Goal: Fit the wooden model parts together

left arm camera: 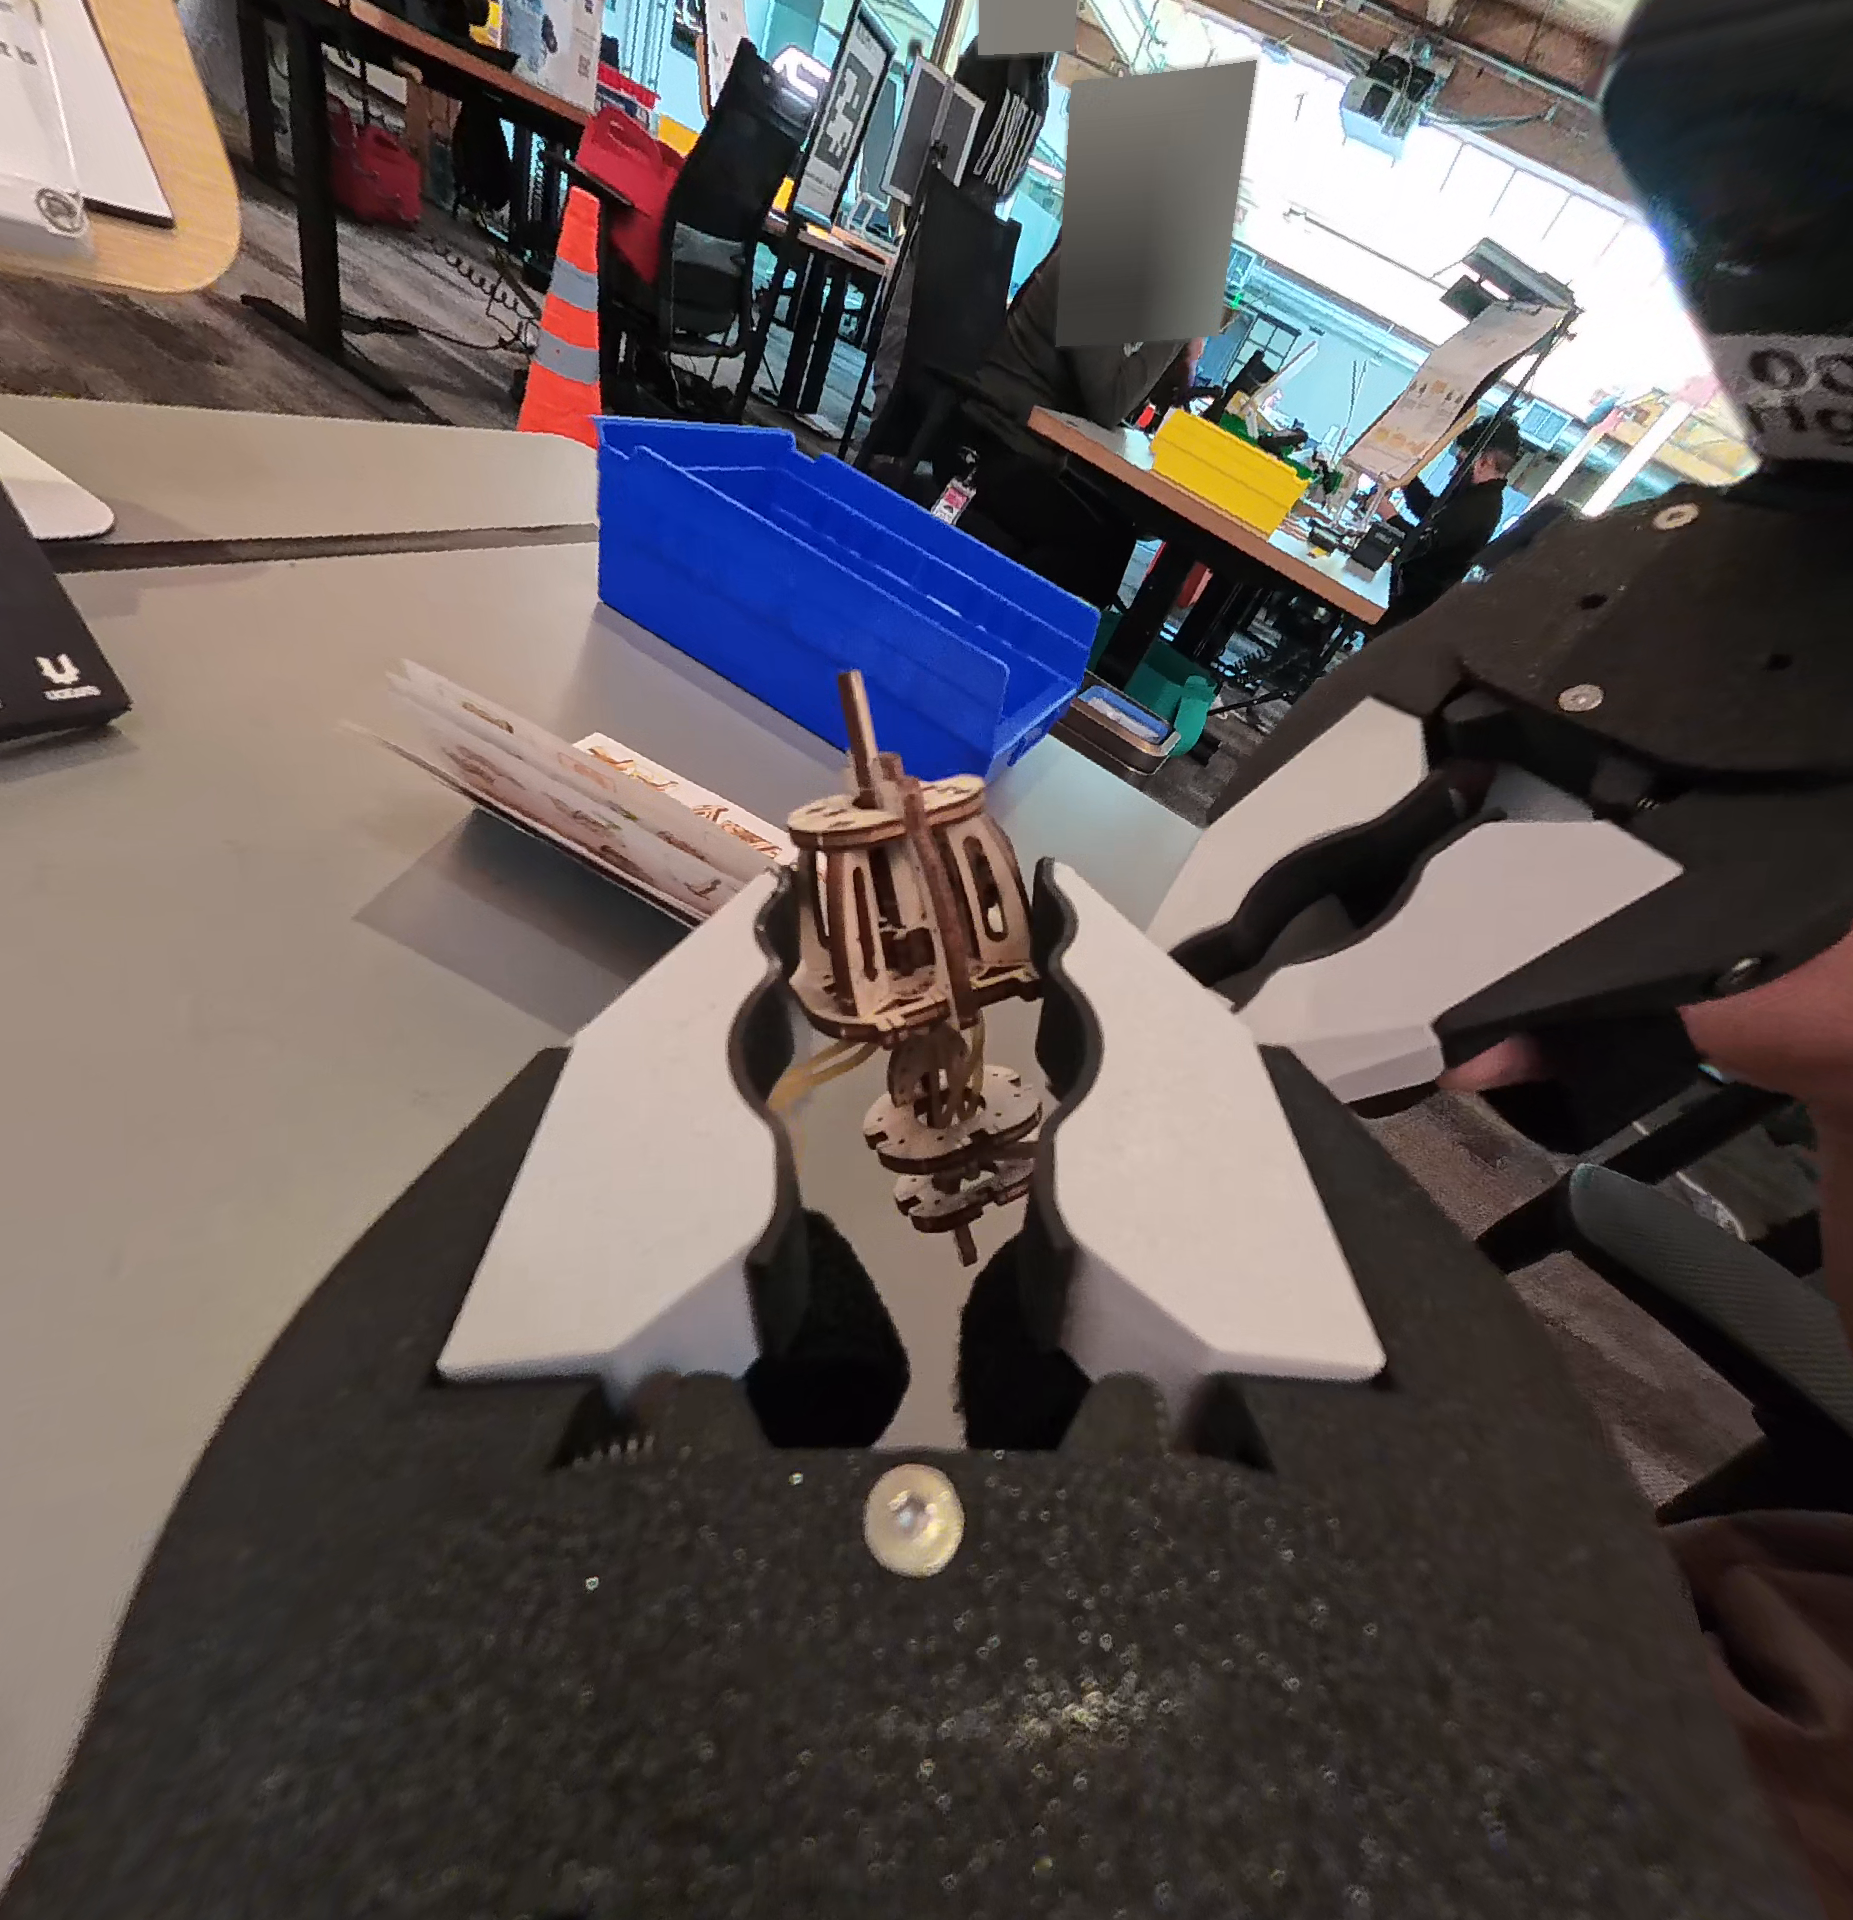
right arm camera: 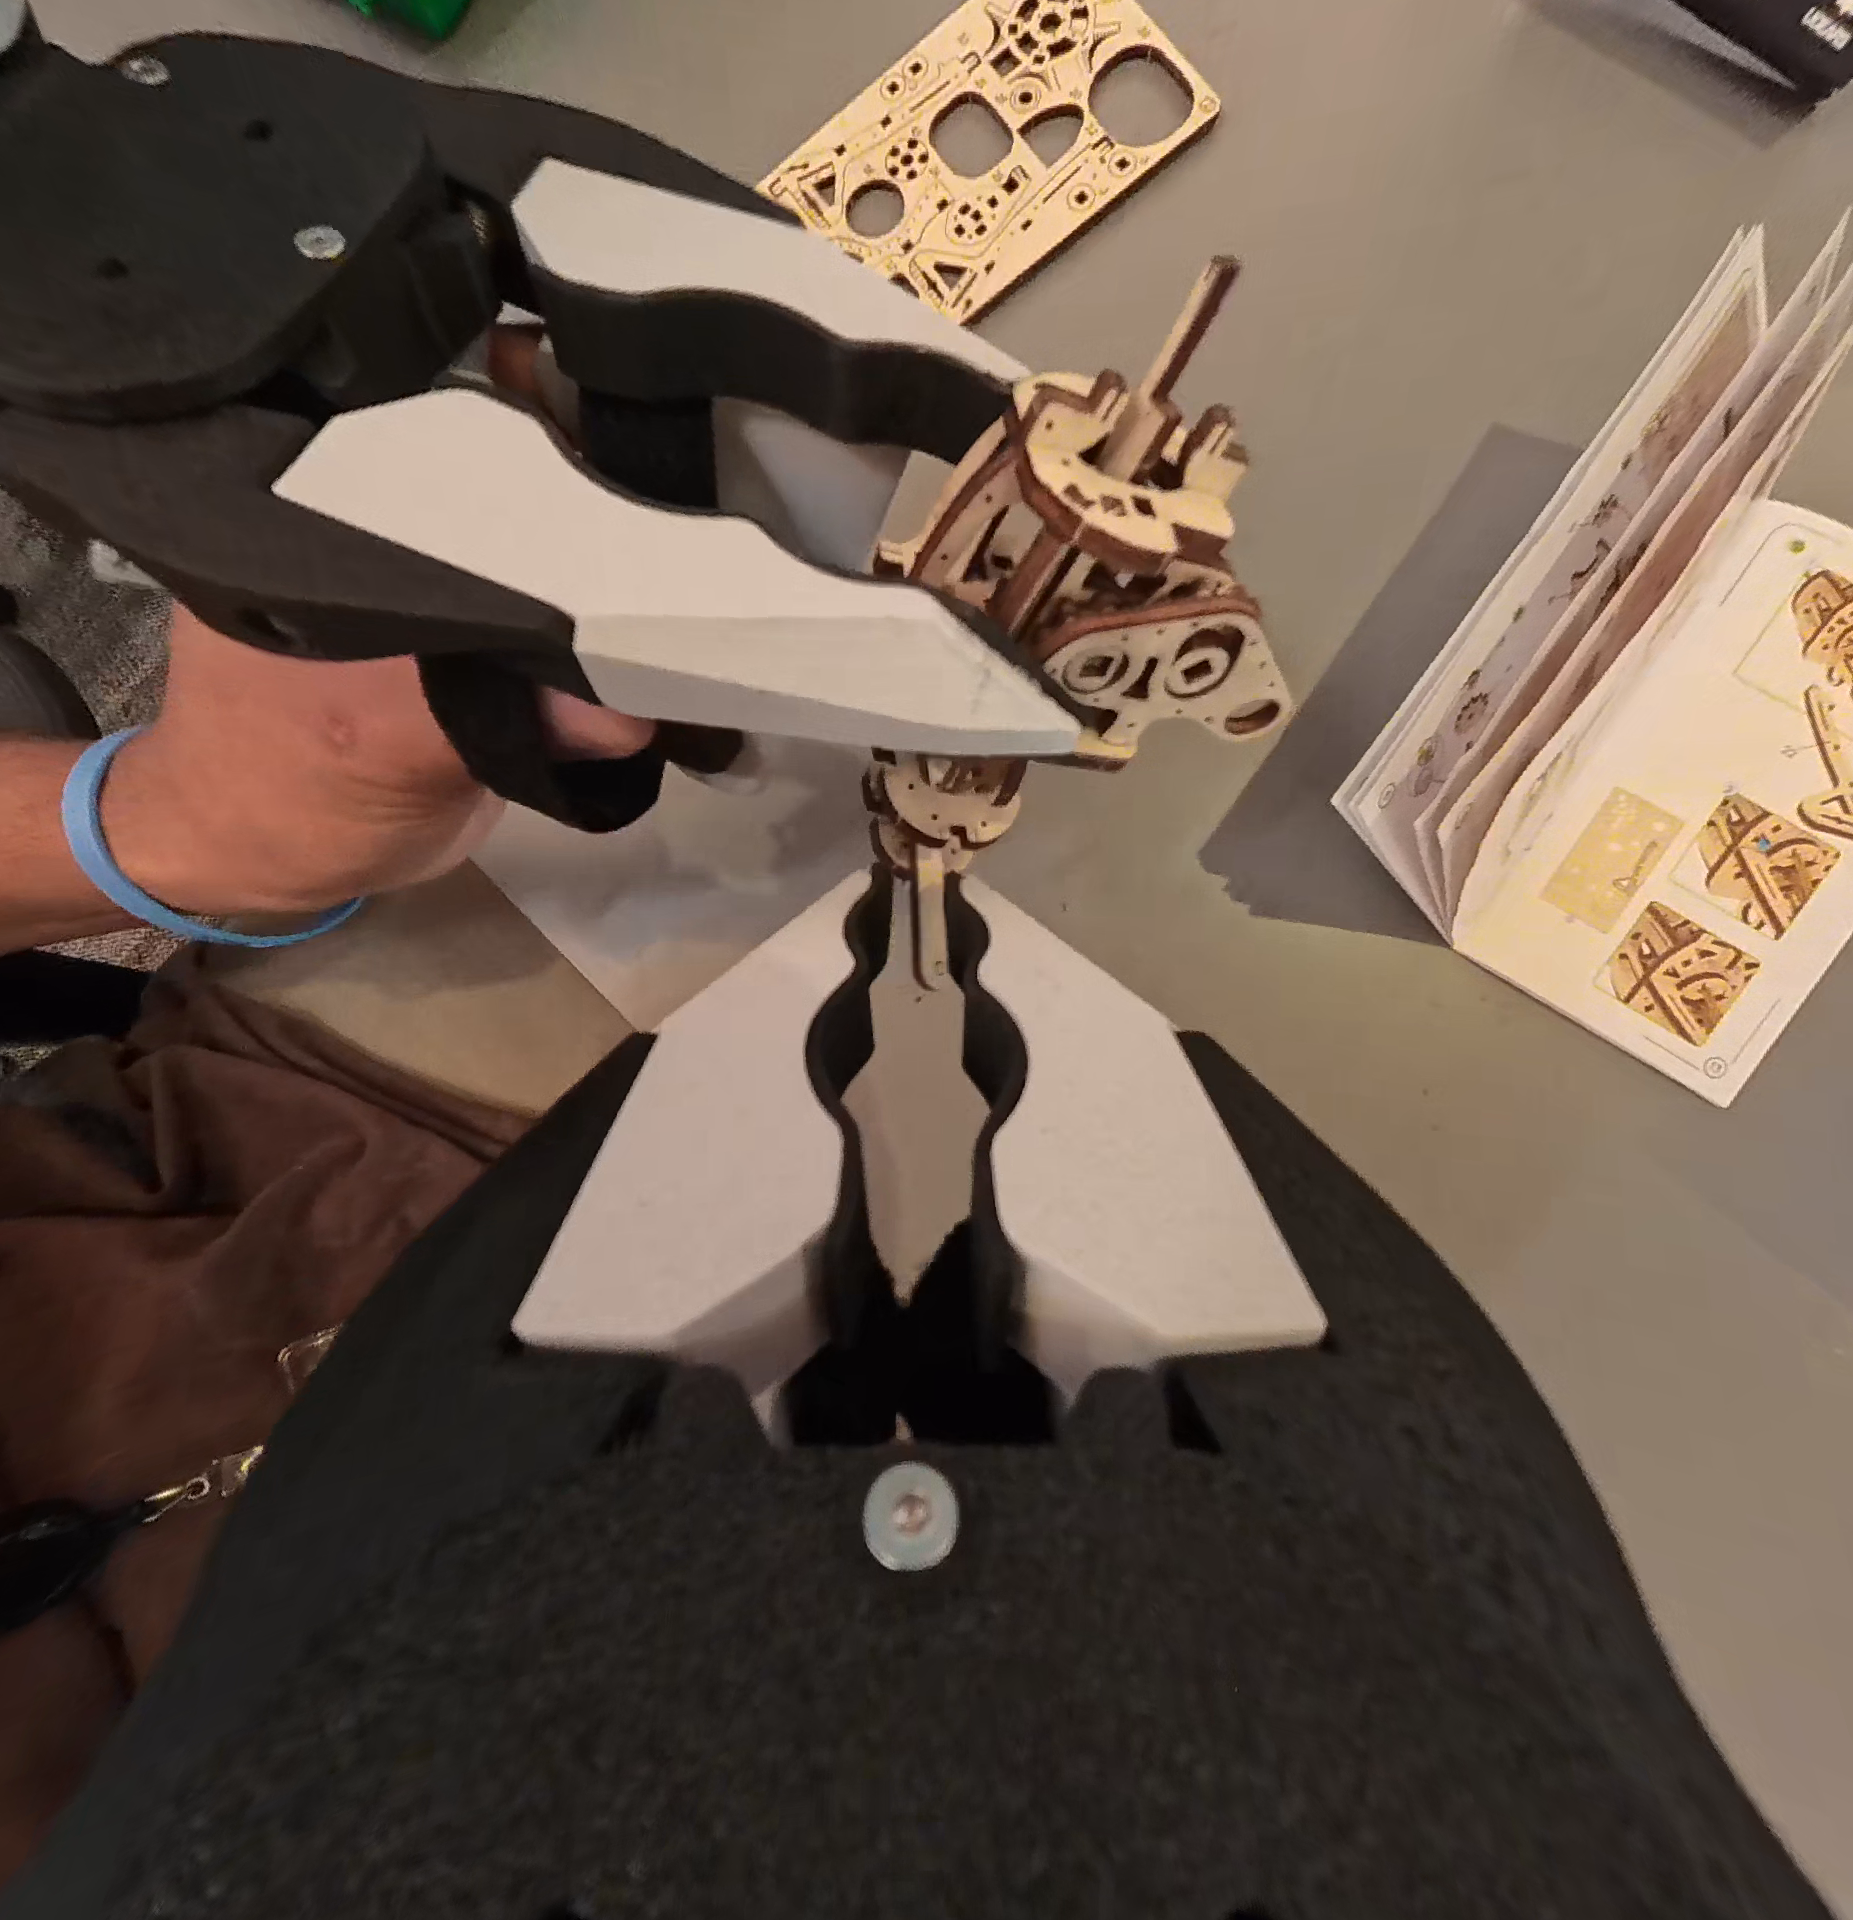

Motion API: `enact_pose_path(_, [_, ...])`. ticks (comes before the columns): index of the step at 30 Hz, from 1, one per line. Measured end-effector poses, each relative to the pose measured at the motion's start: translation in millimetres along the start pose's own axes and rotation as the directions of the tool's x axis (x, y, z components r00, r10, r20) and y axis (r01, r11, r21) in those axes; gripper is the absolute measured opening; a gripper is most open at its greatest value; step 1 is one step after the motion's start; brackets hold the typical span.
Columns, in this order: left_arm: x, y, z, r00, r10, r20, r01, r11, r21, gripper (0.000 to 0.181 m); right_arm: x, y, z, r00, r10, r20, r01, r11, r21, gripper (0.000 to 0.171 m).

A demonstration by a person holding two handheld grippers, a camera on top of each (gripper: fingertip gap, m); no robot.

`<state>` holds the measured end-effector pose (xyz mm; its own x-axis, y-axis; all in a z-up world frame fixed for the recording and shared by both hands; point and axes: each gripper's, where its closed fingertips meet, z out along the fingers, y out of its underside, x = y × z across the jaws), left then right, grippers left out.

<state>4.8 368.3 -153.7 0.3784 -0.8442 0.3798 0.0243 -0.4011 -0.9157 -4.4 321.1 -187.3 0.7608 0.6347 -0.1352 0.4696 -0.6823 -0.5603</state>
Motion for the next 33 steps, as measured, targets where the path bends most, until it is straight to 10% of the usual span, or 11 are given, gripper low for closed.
enact_pose_path(18, [-7.7,-3.1,-3.9,0.999,-0.048,-0.002,0.048,0.999,0.020,0.043,-0.3,4.4,-4.4,0.992,-0.010,0.129,-0.048,0.895,0.443,0.028])
enact_pose_path(33, [-3.4,4.4,1.4,0.999,-0.029,-0.041,0.028,0.999,-0.032,0.043,7.1,6.8,1.7,0.994,-0.008,0.110,-0.022,0.962,0.272,0.008])
